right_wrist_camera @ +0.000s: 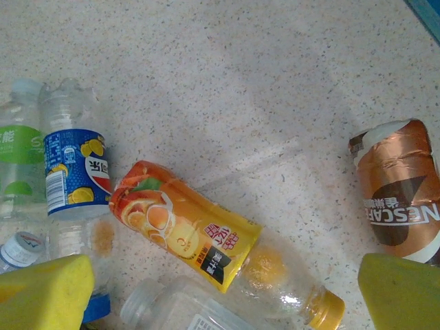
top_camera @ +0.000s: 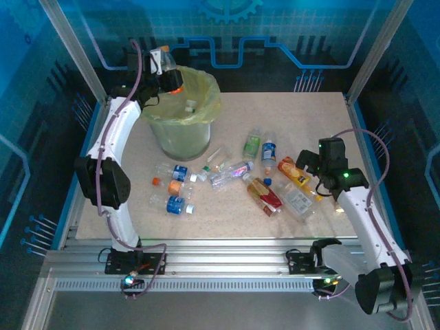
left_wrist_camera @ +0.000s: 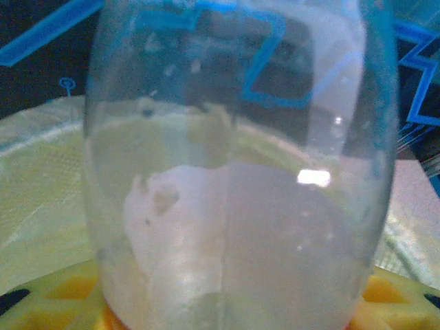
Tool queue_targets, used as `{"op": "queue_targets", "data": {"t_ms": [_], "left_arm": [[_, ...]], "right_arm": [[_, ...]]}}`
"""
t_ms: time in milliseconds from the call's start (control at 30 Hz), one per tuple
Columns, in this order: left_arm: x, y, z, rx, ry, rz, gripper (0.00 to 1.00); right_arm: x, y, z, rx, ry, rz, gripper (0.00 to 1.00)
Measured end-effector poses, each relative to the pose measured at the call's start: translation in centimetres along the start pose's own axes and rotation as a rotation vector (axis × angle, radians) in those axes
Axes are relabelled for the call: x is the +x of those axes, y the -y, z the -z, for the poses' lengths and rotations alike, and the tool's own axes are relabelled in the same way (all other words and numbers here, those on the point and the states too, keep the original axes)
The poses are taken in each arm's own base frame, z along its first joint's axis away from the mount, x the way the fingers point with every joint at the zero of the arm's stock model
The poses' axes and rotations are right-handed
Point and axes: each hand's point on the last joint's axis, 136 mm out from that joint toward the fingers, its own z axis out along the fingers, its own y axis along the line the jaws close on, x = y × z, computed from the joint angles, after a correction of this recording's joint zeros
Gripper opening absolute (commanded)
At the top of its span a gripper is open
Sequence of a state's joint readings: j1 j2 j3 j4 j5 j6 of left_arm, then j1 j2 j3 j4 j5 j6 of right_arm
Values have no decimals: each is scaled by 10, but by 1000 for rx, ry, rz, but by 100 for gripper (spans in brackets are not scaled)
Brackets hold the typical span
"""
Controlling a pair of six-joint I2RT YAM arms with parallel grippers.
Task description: Put the plastic bottles in the bin
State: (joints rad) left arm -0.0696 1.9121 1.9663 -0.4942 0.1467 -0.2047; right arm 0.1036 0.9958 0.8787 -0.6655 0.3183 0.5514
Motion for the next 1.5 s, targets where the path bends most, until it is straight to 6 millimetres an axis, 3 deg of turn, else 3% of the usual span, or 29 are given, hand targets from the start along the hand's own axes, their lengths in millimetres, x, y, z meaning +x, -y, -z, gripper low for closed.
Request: {"op": "queue_targets", "data": {"t_ms": [167, 367, 533, 600, 967, 1167, 1367, 1500], "left_arm": [[28, -6, -12, -36, -76, -18, 37], [82, -11, -29, -68, -196, -18, 42], [95, -17, -33, -90, -219, -16, 47], [98, -20, -34, -100, -225, -15, 54], [91, -21, -34, -113, -203, -19, 86], [63, -10, -26, -94, -140, -26, 97], [44, 1, -10, -79, -97, -23, 99], [23, 18, 22, -55, -35, -3, 99]], "right_arm": [[3, -2, -4, -3, -20, 1, 100], [4, -2, -5, -3, -23, 1, 100], [4, -2, -6, -1, -28, 1, 100], [5, -2, -6, 0, -29, -1, 100], [13, 2, -10, 11, -48, 4, 100], [13, 2, -10, 10, -48, 4, 100], [13, 2, -10, 11, -47, 9, 100], [13, 2, -10, 10, -47, 15, 100]]}}
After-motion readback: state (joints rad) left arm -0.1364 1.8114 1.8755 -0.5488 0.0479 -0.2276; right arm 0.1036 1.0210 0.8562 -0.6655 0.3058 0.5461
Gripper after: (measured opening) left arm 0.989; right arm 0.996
